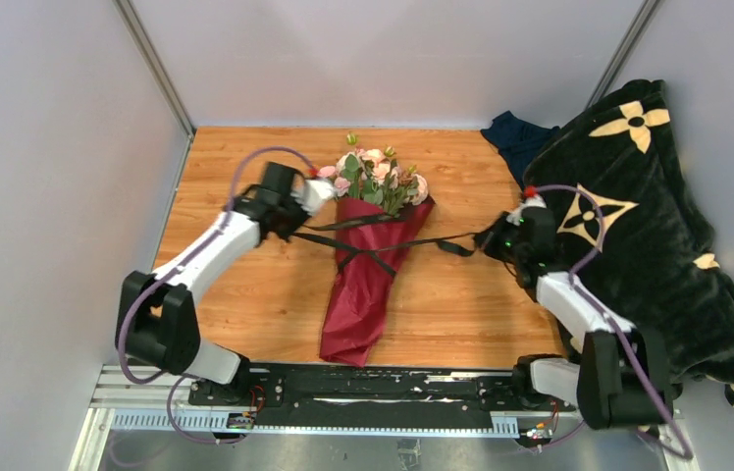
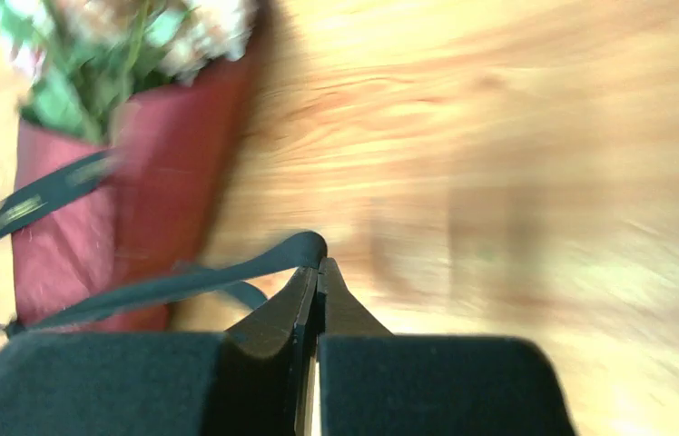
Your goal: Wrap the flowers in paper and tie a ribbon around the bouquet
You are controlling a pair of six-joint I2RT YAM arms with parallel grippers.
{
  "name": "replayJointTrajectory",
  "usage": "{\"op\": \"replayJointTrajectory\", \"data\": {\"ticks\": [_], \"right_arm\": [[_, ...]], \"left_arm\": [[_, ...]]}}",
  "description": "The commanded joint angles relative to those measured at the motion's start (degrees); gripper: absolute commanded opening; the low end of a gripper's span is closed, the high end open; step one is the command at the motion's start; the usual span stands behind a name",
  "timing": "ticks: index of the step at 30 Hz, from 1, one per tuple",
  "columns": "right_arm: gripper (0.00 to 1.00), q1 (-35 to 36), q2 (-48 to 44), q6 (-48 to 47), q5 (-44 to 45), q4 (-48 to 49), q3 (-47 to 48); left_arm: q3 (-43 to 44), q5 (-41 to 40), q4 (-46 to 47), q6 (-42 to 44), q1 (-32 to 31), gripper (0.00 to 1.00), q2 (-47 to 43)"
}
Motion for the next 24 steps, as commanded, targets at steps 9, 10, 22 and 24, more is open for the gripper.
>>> {"op": "replayJointTrajectory", "data": {"ticks": [9,10,22,24], "right_arm": [[0.0,-20.27,-18.14,10.18,6.15,-10.0,-10.87],[0.0,-21.73,-19.4,9.26,6.97,-11.32,-10.27],[0.0,-31.0,-25.34,2.8,4.32,-20.49,-2.71],[0.0,-30.68,-24.77,1.48,-2.75,-19.22,-1.07]], "left_arm": [[-13.83,-2.53,-4.43,10.15,27.72,0.0,-4.89],[-14.12,-1.05,-3.66,8.74,30.1,0.0,-4.64],[-30.71,-1.97,6.03,18.54,37.07,0.0,-12.63],[-29.24,5.88,-2.96,21.34,36.84,0.0,-14.89]]}}
